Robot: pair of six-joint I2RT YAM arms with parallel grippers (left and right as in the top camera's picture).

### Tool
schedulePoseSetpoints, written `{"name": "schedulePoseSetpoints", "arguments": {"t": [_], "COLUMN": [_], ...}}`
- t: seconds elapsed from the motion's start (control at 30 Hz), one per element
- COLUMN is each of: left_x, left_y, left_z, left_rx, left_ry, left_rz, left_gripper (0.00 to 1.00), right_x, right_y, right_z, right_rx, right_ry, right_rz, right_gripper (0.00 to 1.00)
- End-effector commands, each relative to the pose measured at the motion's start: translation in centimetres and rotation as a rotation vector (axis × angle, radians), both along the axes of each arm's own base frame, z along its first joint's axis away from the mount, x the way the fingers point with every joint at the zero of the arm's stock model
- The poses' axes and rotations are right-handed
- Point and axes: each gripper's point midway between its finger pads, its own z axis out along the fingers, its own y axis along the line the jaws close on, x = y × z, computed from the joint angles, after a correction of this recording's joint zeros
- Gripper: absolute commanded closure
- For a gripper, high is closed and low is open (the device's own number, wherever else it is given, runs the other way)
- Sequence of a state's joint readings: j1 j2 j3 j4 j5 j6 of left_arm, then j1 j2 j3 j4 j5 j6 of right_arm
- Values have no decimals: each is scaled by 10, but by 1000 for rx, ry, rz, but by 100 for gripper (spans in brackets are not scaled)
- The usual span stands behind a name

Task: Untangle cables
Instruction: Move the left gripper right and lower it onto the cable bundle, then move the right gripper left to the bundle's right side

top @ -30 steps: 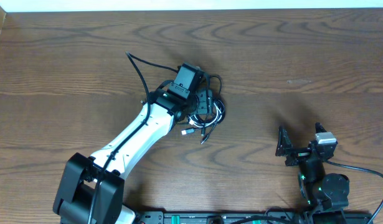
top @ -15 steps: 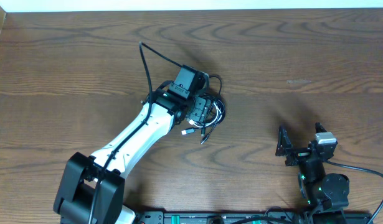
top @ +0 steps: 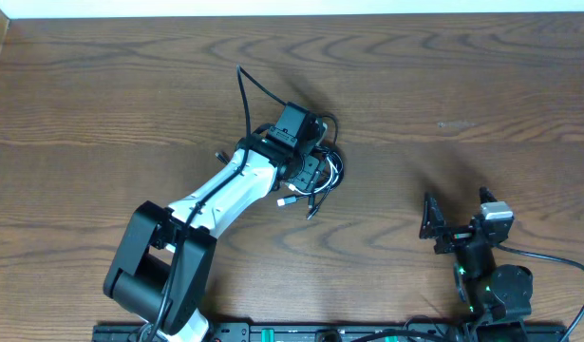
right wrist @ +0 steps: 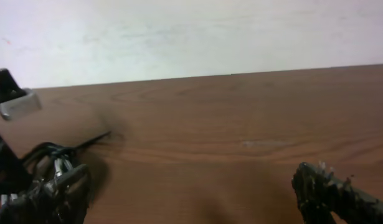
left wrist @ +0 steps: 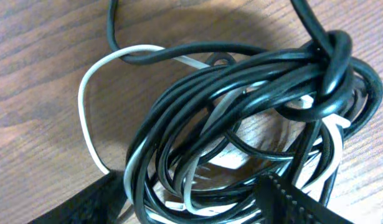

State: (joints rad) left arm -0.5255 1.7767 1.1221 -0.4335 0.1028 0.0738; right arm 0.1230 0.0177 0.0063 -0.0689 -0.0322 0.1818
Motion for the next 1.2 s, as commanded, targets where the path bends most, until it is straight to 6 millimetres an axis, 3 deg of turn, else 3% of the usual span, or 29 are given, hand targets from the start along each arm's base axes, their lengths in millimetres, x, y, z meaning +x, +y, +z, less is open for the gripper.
{"name": "schedulePoseSetpoints", "arguments": {"t": [0.0, 0.13, 0.37, 0.5, 0.63, 0.77, 1.1, 1.13, 1.17], "left_x": [-2, -1, -2, -14, -24, -30, -43, -43, -43], "left_y": [0, -1, -3, -22, -37, -43, -55, -55, -55], "left_z": [-3, -2, -2, 2, 8, 13, 24, 24, 24], "left_rx": [0, -4, 9, -74, -151, -195, -278, -279, -279], "left_ry": [7, 0, -12, 12, 29, 41, 59, 59, 59], "left_rz": [-14, -15, -89, -232, -324, -348, -433, -432, -432], "left_gripper": [53, 92, 92, 92, 92, 92, 92, 92, 92], "right_x": [-1, -2, -8, -14, -14, -9, 3, 5, 7], "right_y": [7, 12, 29, 27, 28, 35, 98, 100, 100], "right_z": [-1, -1, 3, 19, 36, 31, 35, 32, 29], "right_rx": [164, 309, 326, 311, 302, 303, 557, 571, 583], "right_ry": [33, 62, 106, 190, 308, 492, 688, 704, 722], "right_rz": [24, 41, 143, 121, 105, 110, 425, 430, 416], "right_gripper": [1, 1, 1, 1, 1, 1, 1, 19, 44]}}
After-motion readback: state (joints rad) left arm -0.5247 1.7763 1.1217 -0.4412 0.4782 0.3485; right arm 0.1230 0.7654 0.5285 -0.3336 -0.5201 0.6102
